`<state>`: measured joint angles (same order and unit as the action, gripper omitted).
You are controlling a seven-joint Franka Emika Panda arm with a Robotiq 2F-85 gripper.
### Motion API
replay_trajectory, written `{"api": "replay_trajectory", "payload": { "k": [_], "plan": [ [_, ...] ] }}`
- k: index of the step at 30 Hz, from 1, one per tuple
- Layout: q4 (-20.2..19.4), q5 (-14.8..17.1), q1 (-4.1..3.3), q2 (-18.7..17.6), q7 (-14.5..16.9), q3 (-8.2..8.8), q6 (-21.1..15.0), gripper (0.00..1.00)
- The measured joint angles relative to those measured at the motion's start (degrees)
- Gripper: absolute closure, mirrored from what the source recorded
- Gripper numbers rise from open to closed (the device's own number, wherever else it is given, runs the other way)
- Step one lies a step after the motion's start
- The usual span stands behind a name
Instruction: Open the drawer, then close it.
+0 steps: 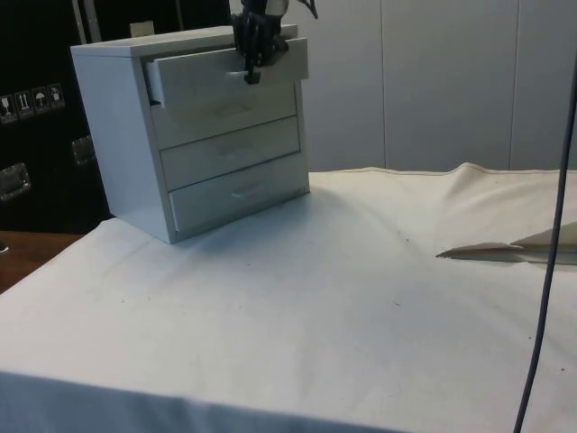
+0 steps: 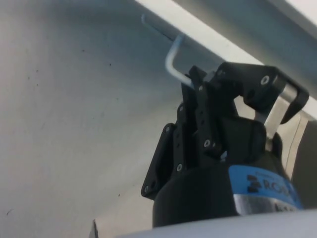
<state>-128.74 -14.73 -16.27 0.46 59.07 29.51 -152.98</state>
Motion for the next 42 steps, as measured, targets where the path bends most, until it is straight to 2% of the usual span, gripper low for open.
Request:
{"api": "replay_trajectory", "payload": {
  "k": [7, 12, 36, 42],
  "plan": [
    [-1.5, 0.0, 0.00, 3.0, 0.4, -0.11, 1.2, 1.00],
    [-4.1, -0.4, -0.06, 6.3, 0.5, -0.46, 2.1, 1.00],
    [-11.0, -1.5, -0.11, 13.5, 0.3, -0.92, 2.2, 1.00],
    [-13.6, -3.4, -0.11, 15.9, -1.7, -1.72, 2.3, 1.00]
  ]
}}
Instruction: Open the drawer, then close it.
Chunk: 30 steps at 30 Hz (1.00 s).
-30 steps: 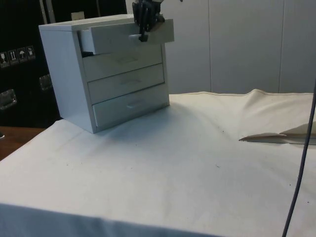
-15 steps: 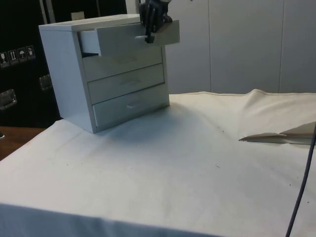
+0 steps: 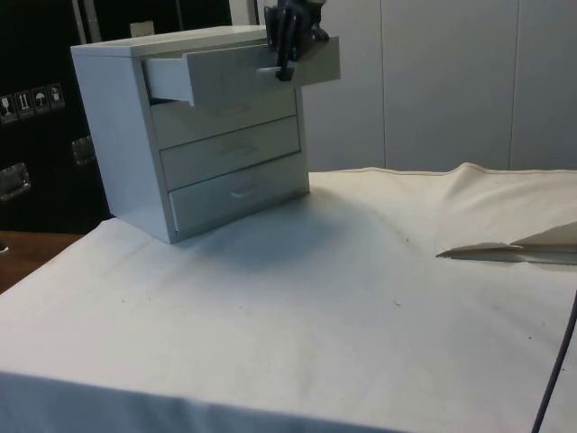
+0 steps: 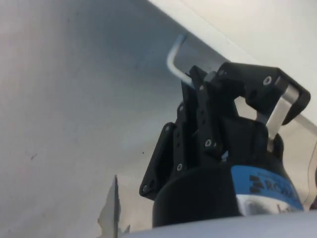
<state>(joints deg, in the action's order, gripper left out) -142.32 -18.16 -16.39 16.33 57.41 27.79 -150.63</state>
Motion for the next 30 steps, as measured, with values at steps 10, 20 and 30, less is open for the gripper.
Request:
{"api": "replay_trajectory", "payload": {
  "k": [10, 20, 30],
  "plan": [
    [-3.5, -4.6, 0.00, 3.9, -4.9, -1.55, 1.2, 1.00],
    [-4.3, -5.1, 0.00, 3.5, -6.9, -2.29, 0.2, 1.00],
    [-4.9, -5.8, 0.11, 3.2, -7.9, -2.18, -1.3, 1.00]
  ]
}}
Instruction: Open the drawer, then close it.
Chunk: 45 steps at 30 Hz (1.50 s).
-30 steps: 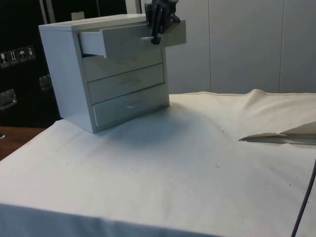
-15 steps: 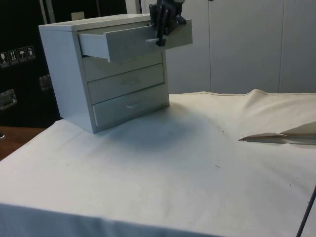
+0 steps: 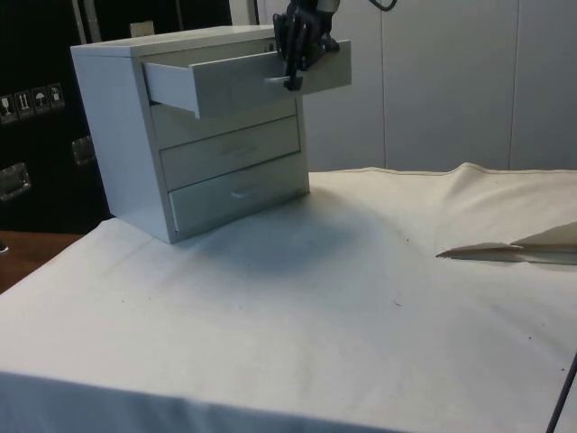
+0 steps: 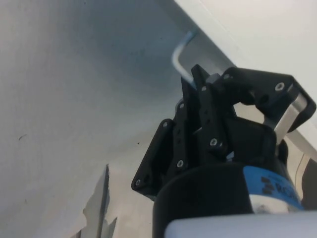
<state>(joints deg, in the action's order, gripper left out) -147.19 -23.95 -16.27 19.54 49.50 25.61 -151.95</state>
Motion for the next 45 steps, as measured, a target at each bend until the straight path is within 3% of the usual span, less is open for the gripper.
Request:
{"api": "replay_trajectory", "payload": {
  "k": [10, 14, 16, 18, 24, 25, 26, 29, 34, 42, 45],
  "plan": [
    [-0.1, 0.0, 0.00, 0.1, -0.5, 0.00, 0.0, 0.96],
    [-0.1, 0.0, -0.06, 0.2, -0.7, -0.06, 0.1, 0.74],
    [-0.2, 0.1, -0.06, 0.2, -0.8, -0.11, 0.1, 0.70],
    [-0.3, 0.1, -0.06, 0.2, -0.9, -0.11, 0.1, 0.55],
    [-0.3, 0.1, -0.06, 0.3, -1.0, -0.11, 0.1, 0.24],
    [-0.3, 0.1, -0.06, 0.3, -1.0, -0.11, 0.1, 0.24],
    [-0.3, 0.1, -0.06, 0.4, -1.0, -0.11, 0.1, 0.14],
    [-0.4, 0.1, -0.11, 0.6, -1.1, -0.17, 0.1, 0.01],
    [-1.1, 0.1, -0.23, 2.9, -2.1, -1.09, 1.5, 0.00],
    [-5.0, 0.1, -0.29, 10.7, -3.8, -3.67, 6.1, 0.00],
    [-5.3, 0.1, -0.29, 11.3, -4.1, -4.01, 6.4, 0.00]
  ]
}}
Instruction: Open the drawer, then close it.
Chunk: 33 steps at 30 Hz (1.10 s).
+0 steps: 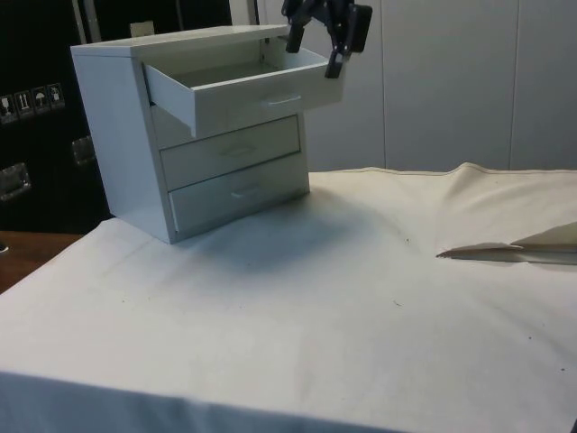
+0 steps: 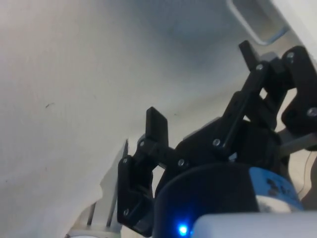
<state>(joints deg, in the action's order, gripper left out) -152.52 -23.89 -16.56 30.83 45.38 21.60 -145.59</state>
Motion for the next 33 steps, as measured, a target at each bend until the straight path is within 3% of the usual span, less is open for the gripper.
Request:
{"api": "replay_trajectory", "payload": {
  "k": [5, 33],
  "plan": [
    [-1.3, 0.0, 0.00, 2.0, -1.0, -1.09, 0.7, 0.00],
    [-1.3, 0.0, -0.06, 1.9, -1.0, -0.97, 0.7, 0.00]
  ]
}}
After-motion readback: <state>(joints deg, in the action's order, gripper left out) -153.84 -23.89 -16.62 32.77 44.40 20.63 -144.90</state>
